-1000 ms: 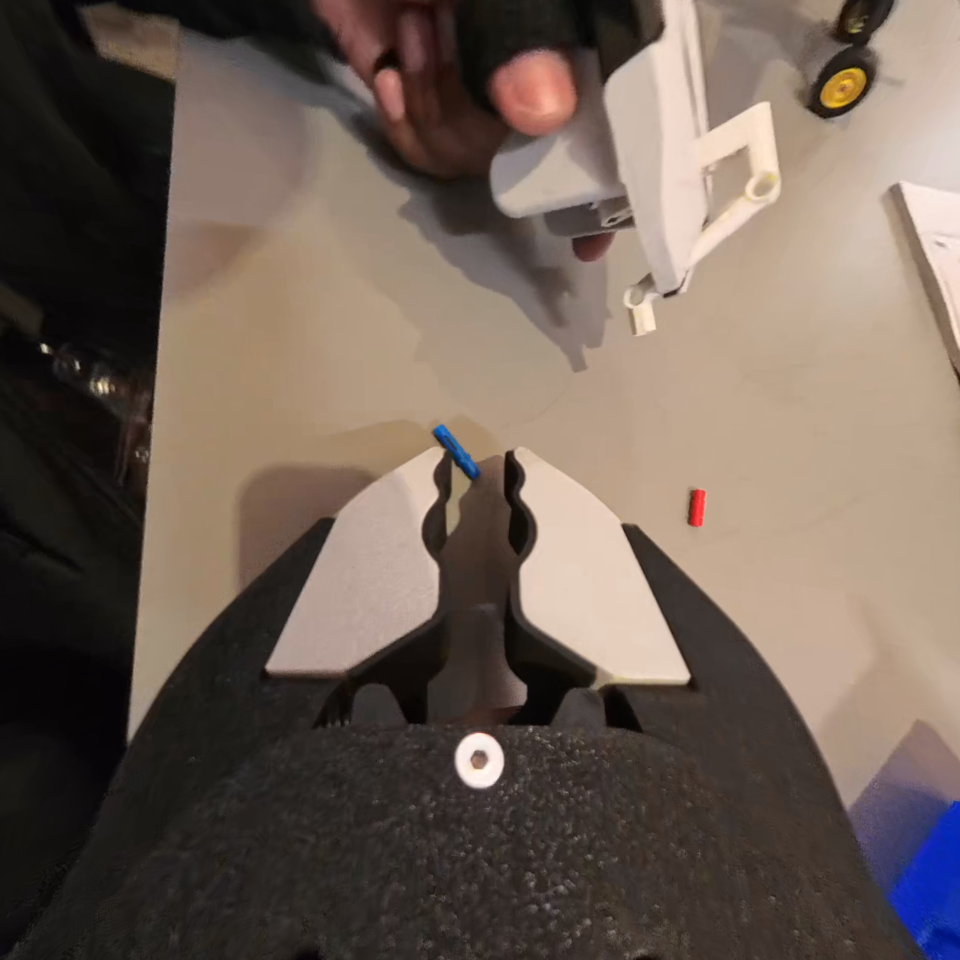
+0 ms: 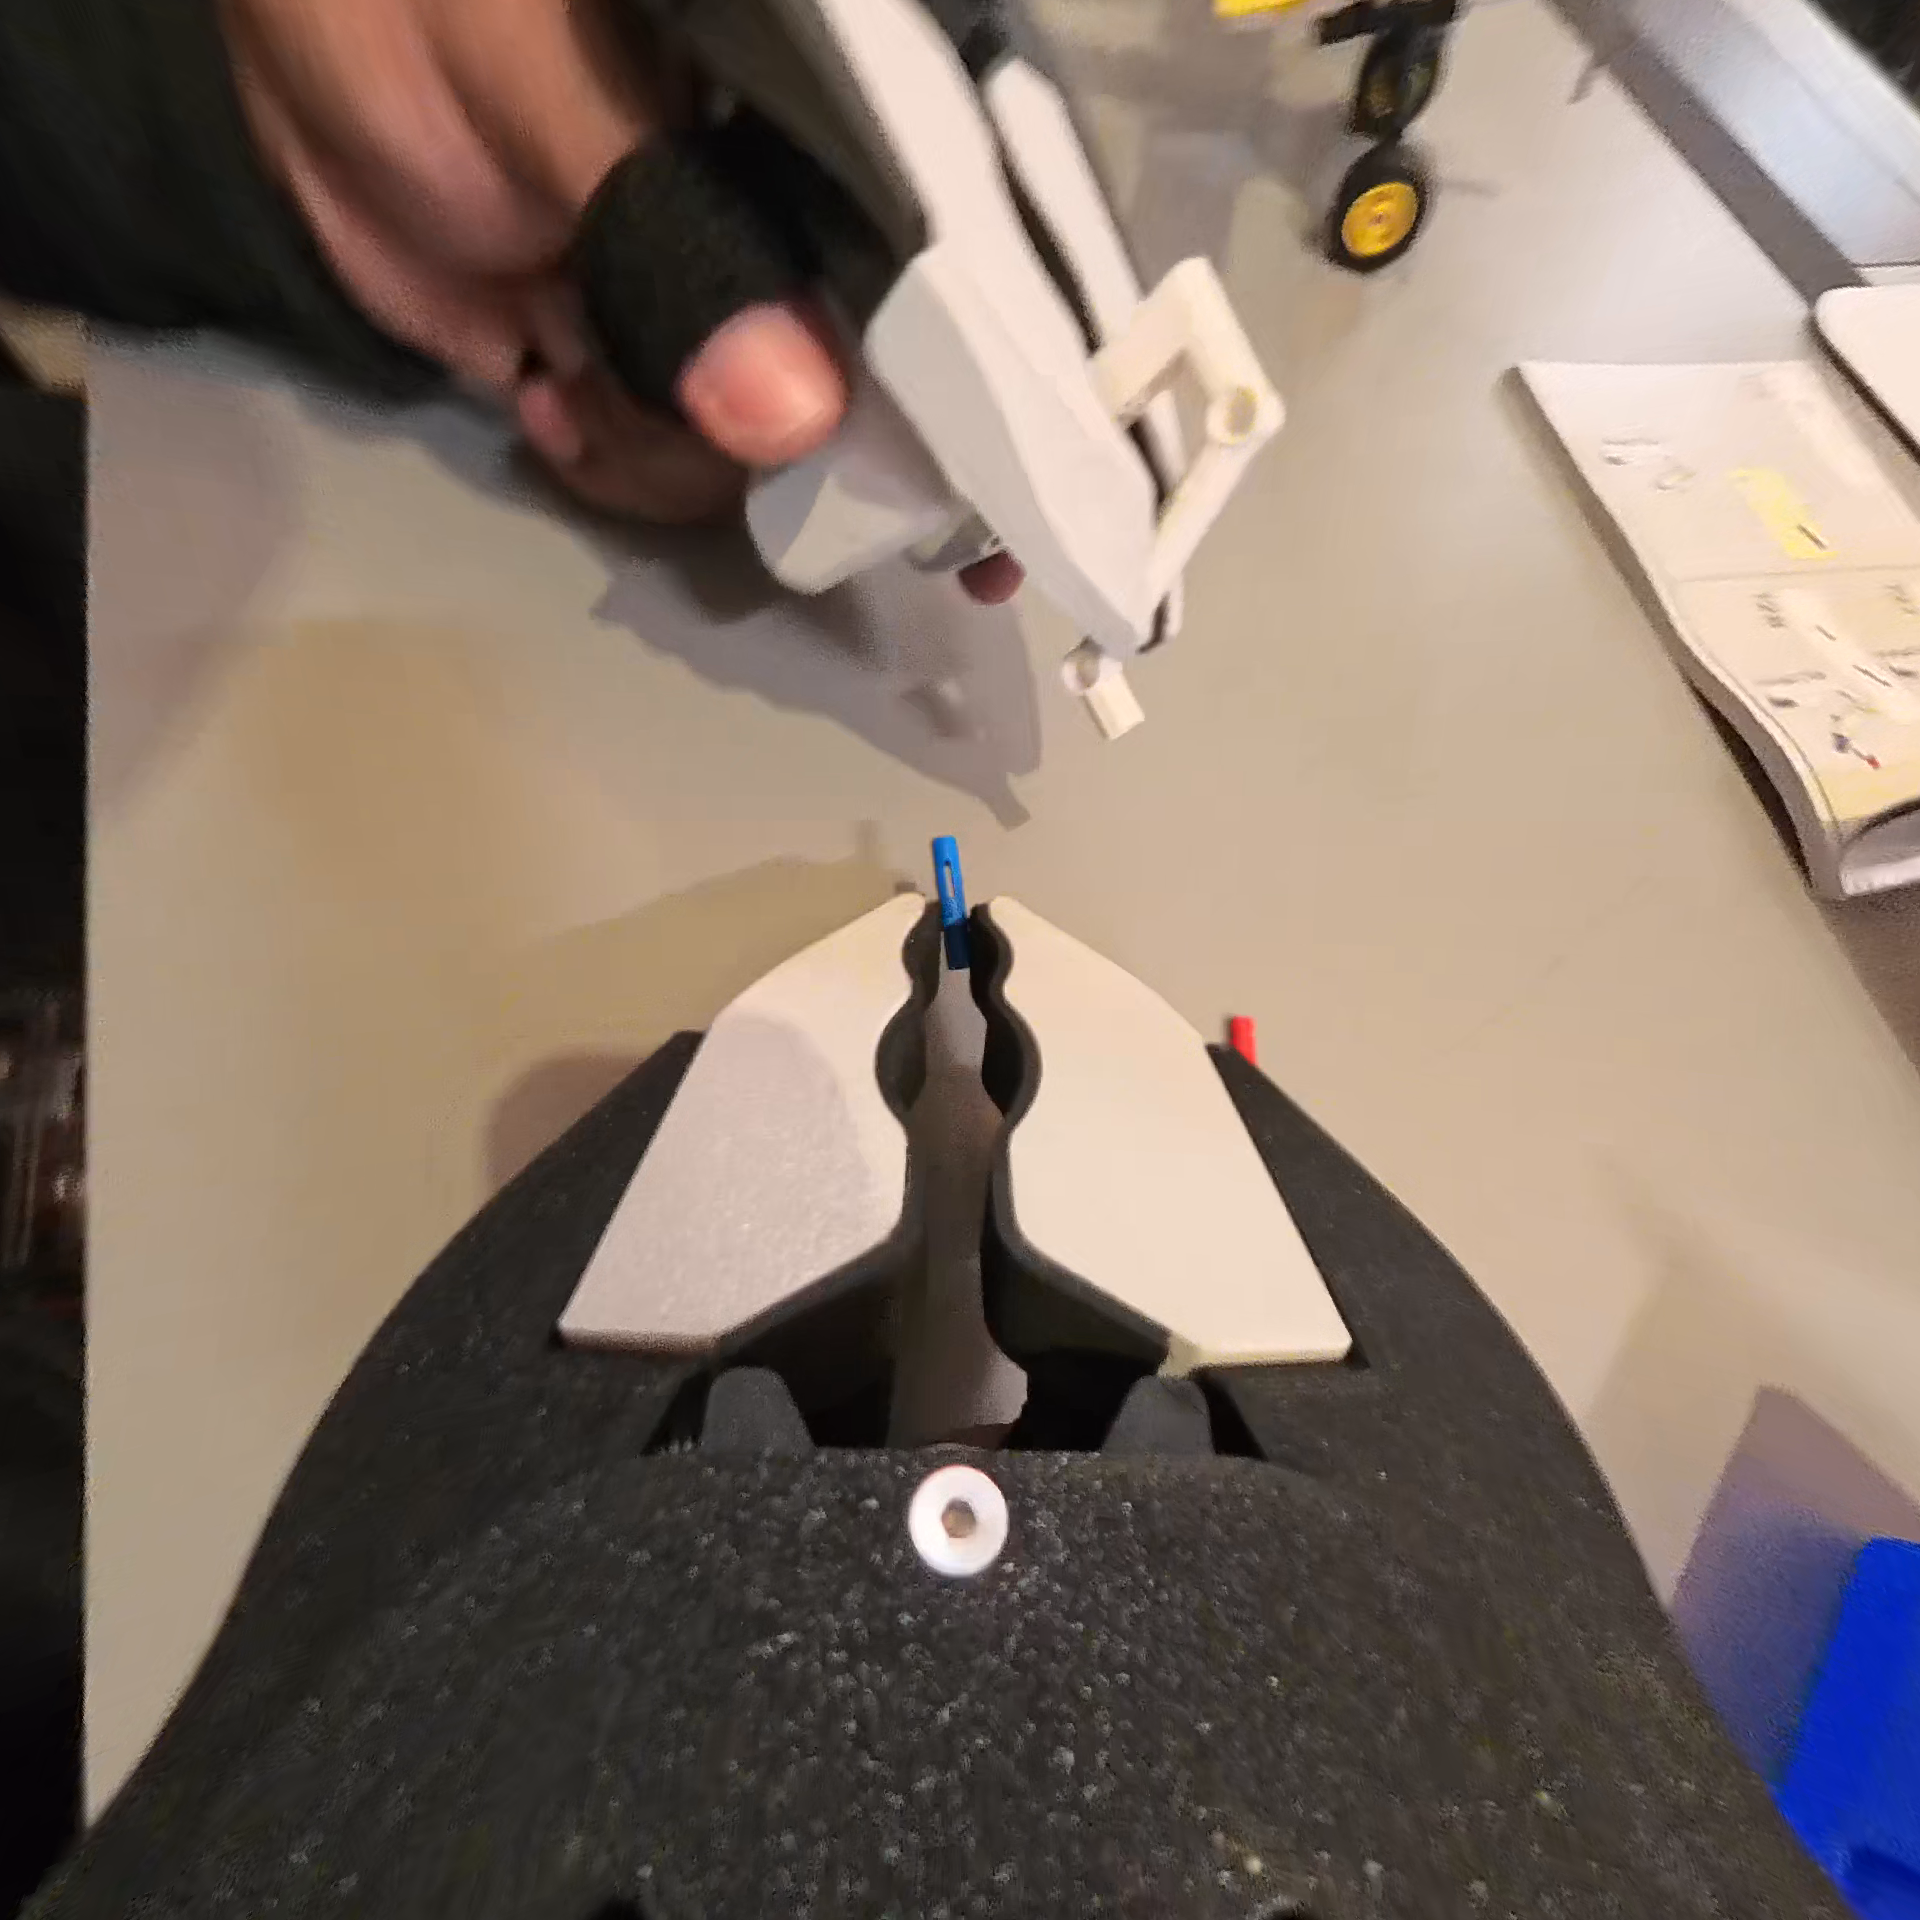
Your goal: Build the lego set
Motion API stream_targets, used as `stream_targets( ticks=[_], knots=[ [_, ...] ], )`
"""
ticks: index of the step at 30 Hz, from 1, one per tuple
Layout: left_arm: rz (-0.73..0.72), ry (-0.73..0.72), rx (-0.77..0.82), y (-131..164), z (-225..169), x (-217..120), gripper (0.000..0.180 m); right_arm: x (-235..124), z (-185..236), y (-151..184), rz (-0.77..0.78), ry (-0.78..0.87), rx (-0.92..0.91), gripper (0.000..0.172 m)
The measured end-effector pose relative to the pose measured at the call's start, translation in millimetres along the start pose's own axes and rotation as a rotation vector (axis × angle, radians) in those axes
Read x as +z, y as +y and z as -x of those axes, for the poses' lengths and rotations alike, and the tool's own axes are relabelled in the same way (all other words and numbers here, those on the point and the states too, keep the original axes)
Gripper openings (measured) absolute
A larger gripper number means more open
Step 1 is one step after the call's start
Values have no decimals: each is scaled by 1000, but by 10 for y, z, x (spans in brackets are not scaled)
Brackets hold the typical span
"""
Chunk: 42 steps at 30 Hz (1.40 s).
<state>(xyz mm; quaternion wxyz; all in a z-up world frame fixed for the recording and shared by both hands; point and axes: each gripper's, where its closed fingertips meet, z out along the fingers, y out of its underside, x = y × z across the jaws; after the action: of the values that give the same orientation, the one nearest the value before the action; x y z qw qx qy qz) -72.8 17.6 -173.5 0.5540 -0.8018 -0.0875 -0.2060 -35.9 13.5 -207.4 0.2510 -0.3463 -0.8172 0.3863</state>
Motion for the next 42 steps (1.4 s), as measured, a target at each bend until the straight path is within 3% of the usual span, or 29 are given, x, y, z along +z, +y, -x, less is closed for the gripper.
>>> stream_targets(
  ticks=[7,12,18,32,42],
  knots=[
    [-243,-123,99,-433,261,-32,8,77,-477,-400,-217,19,399,4],
    [-364,-191,81,-653,455,-18,8,147,-822,-576,-305,79,512,5],
    [-387,-255,114,-726,530,56,8,205,-978,-561,-340,59,643,4],
    [-333,-297,197,-699,497,196,8,121,-1027,-517,-325,176,547,4],
    [-306,-364,289,-676,464,234,8,75,-1055,-478,-197,463,154,4]
  ],
)
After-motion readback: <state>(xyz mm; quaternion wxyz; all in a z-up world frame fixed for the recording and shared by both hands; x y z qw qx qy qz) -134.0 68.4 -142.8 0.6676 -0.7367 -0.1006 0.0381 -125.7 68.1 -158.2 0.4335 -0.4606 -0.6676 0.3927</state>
